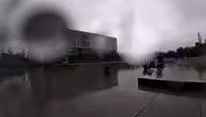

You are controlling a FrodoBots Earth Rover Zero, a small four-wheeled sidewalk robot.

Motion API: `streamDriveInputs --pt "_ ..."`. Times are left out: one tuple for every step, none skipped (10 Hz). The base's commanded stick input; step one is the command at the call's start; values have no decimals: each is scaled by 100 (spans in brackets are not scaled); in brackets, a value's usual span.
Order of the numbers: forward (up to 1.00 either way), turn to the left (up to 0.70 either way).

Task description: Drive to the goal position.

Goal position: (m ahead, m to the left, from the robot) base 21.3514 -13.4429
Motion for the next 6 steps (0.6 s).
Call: streamDriveInputs --pt "70 0" --pt "70 0" --pt "70 0" --pt "70 0" --pt "70 0" --pt "70 0"
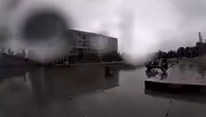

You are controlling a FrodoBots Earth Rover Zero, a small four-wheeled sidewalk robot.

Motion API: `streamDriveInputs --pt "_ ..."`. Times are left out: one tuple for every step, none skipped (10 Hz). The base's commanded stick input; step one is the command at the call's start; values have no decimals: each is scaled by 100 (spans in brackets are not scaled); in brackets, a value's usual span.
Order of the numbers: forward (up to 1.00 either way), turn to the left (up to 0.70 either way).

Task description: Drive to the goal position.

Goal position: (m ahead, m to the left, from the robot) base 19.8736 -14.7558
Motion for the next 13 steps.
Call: streamDriveInputs --pt "70 0" --pt "70 0" --pt "70 0" --pt "70 0" --pt "70 6" --pt "70 28" --pt "70 35" --pt "70 35" --pt "70 35" --pt "70 15" --pt "70 0" --pt "70 0" --pt "70 0"
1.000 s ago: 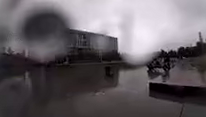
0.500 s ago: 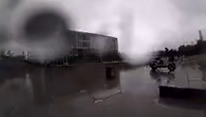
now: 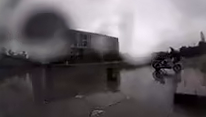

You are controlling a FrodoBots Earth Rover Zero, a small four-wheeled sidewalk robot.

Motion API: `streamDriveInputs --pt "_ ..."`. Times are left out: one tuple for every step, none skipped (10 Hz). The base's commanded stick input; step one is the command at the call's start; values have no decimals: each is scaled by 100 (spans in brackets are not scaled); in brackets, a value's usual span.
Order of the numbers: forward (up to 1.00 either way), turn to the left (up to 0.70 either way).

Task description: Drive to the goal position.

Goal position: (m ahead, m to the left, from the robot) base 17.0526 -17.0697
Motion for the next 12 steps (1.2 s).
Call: streamDriveInputs --pt "70 0" --pt "70 0" --pt "70 0" --pt "70 0" --pt "70 0" --pt "70 0" --pt "70 0" --pt "70 0" --pt "70 0" --pt "70 0" --pt "70 0" --pt "70 0"
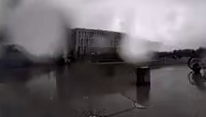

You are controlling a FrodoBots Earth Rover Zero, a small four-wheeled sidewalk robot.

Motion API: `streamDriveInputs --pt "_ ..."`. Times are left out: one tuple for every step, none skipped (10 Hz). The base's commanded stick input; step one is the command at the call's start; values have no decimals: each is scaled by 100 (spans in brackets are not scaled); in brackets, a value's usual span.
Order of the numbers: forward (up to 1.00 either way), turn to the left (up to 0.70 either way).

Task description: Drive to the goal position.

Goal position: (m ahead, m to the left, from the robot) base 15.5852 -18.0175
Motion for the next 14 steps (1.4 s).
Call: streamDriveInputs --pt "70 0" --pt "70 0" --pt "70 -1" --pt "70 -3" --pt "70 -5" --pt "70 -6" --pt "70 -8" --pt "70 -10" --pt "70 -17" --pt "70 -19" --pt "70 -19" --pt "70 -19" --pt "70 -19" --pt "70 -19"
